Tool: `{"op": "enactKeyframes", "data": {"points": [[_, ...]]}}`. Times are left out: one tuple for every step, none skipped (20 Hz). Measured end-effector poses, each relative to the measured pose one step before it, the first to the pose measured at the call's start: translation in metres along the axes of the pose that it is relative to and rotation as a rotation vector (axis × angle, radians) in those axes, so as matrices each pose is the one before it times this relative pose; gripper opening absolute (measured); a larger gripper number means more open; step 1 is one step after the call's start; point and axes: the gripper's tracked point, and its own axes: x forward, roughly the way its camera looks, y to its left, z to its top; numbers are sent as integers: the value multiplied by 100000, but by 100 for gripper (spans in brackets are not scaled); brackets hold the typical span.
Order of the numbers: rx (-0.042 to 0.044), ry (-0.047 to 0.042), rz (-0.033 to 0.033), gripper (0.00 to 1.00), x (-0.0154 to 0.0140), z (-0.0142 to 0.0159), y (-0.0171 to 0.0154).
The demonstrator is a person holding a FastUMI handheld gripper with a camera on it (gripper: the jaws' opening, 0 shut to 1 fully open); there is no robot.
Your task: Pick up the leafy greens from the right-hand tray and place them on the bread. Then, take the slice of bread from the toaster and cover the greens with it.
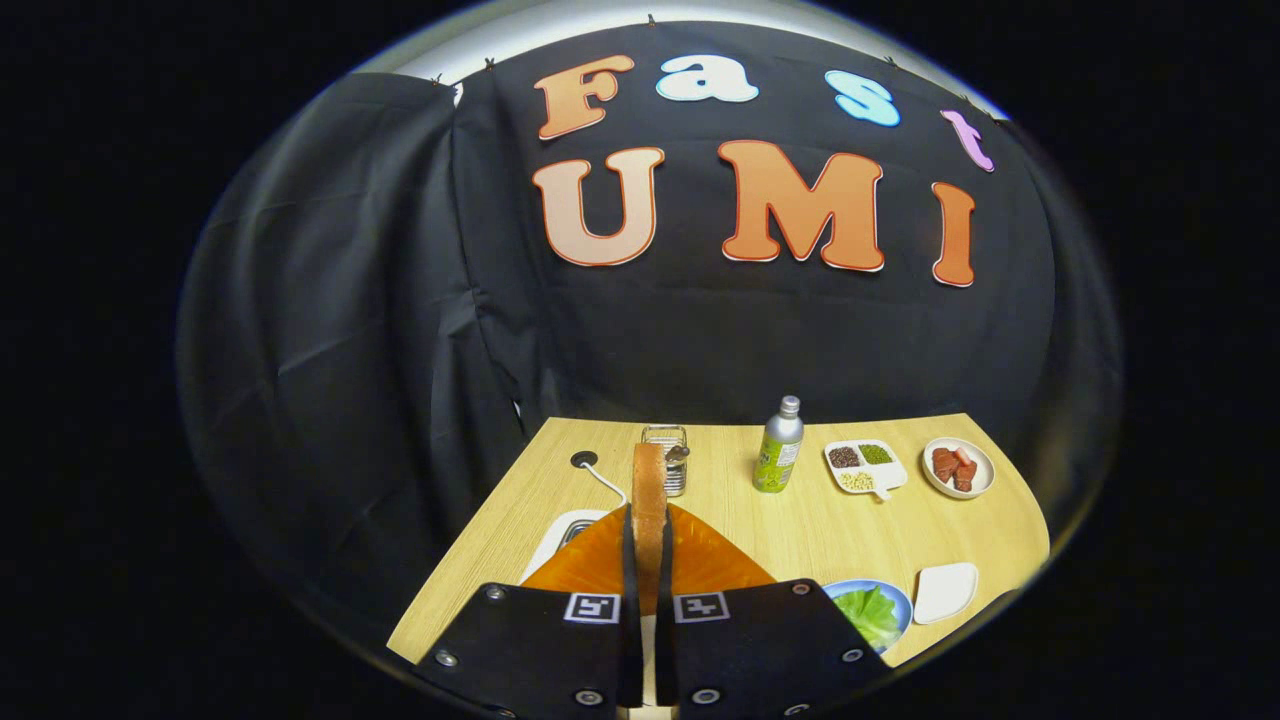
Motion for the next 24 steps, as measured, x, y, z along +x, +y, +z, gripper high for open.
{"op": "enactKeyframes", "data": {"points": [[122,-460,-623,5,-355,10,-671],[1,-104,-537,5,-106,20,-676],[3,49,-962,5,-209,-267,-799],[64,-102,-1174,5,-273,-328,-800],[-453,268,-1295,5,-174,-337,-895],[-169,227,-967,5,-66,-234,-844],[184,4,-932,5,-122,-274,-818],[106,292,-834,5,18,-503,-838],[354,79,-632,5,6,-357,-796],[221,261,-431,5,11,-344,-677],[187,495,-361,5,-33,-490,-673],[165,297,-139,5,-88,-469,-654],[75,696,-579,5,-3,-587,-656],[261,829,-290,5,-53,-686,-714],[318,702,-372,5,28,-679,-697],[347,1020,-48,5,171,-744,-573],[555,886,-298,5,41,-722,-710],[551,1122,-315,5,229,-791,-673],[245,1170,-372,5,206,-773,-682],[103,1135,-214,5,197,-742,-668],[163,1237,-129,5,149,-699,-532],[159,1126,-138,5,236,-803,-638],[198,1005,88,5,195,-629,-533],[150,1099,317,5,308,-710,-427]]}}
